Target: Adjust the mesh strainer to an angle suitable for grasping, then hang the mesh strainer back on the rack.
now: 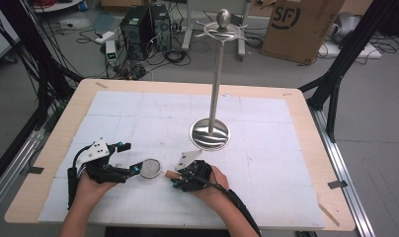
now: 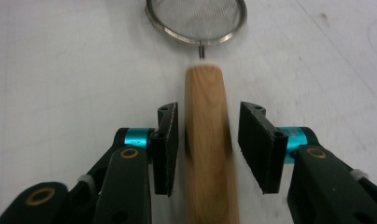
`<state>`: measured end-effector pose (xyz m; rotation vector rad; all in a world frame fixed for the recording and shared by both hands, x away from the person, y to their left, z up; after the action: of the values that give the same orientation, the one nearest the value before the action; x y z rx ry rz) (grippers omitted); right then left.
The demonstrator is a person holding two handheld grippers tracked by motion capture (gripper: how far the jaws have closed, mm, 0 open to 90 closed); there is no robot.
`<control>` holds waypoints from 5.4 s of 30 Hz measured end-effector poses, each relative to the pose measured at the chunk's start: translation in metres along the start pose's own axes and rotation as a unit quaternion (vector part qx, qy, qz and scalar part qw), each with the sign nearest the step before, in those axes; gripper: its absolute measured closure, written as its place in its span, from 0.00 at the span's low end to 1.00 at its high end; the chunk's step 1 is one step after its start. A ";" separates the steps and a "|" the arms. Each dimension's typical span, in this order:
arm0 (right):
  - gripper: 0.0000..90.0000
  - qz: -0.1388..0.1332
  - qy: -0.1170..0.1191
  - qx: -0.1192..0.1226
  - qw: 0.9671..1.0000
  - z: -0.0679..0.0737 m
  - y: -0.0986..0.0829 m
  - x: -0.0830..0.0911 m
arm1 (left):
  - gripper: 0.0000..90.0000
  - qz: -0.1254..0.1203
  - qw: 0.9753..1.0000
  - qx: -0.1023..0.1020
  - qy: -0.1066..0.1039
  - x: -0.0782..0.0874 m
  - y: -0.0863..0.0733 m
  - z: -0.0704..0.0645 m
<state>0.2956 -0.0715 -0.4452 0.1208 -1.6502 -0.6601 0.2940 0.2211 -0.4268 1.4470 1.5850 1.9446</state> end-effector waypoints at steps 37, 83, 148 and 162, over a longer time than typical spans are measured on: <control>0.70 -0.006 -0.082 -0.104 0.991 -0.051 -0.043 0.021 | 0.17 0.004 1.000 -0.001 -0.003 -0.001 -0.001 0.000; 0.41 -0.145 -0.133 -0.205 0.959 -0.054 -0.137 0.112 | 0.17 0.006 1.000 0.003 -0.005 -0.002 -0.001 -0.001; 0.27 -0.209 -0.113 -0.220 0.946 -0.063 -0.150 0.133 | 0.18 0.086 0.995 -0.051 -0.016 -0.040 0.031 -0.018; 0.27 -0.204 -0.111 -0.217 0.948 -0.064 -0.149 0.129 | 0.21 0.196 0.973 -0.118 -0.028 -0.077 0.060 -0.028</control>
<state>0.2864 -0.2739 -0.4009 0.0691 -1.6656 -1.3826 0.3314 0.1277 -0.4145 1.7938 1.0557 2.1842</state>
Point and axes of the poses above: each handheld gripper's, and its own axes: x roughly backward along the jaws, y roughly out of its top, z roughly to its left, the point moved 1 cm from there along -x, roughly forward along the jaws, and after that the axes turned 15 degrees about z, right-handed, at the moved point
